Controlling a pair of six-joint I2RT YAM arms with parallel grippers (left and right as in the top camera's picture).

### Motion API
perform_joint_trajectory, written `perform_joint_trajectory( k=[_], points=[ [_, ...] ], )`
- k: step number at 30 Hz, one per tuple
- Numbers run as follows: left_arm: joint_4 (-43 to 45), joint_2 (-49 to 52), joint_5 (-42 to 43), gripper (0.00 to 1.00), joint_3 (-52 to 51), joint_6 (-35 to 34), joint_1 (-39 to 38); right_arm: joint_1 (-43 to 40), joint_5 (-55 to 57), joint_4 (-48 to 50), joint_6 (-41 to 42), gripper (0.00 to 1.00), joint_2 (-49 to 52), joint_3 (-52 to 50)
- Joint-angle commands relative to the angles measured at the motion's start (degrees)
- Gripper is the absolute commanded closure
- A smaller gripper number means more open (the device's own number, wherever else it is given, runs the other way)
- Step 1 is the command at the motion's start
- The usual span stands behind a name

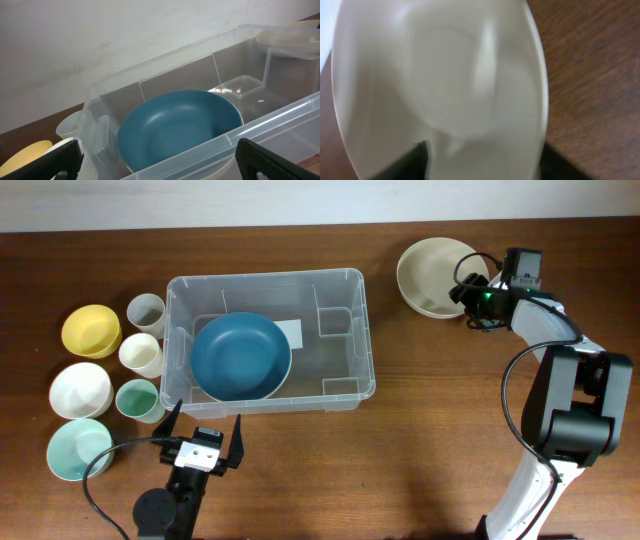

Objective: Pack container
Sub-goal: 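Grasp the cream bowl's rim with the right gripper, then lift the cream bowl and carry it over the bin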

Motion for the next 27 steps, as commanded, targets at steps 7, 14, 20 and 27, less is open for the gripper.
perform_joint_trajectory(
  k=[7, 14, 20, 27],
  points=[
    [-0.31, -0.37, 0.00, 0.00, -0.13, 0.83, 0.35, 0.26, 2.01, -1.57, 0.28, 0.50, 0.87, 0.00],
    [-0.31, -0.37, 0.00, 0.00, -0.13, 0.83, 0.35, 0.26, 4.17, -3.10, 0.26, 0.50, 0.90, 0.00],
    [-0.31, -0.37, 0.00, 0.00, -0.13, 0.83, 0.35, 0.26, 4.83, -3.69, 0.26, 0.58, 0.94, -0.11],
    [-0.31, -0.37, 0.00, 0.00, -0.13, 0.83, 0.35, 0.26, 4.76, -4.11, 0.28, 0.87, 0.94, -0.11]
  ],
)
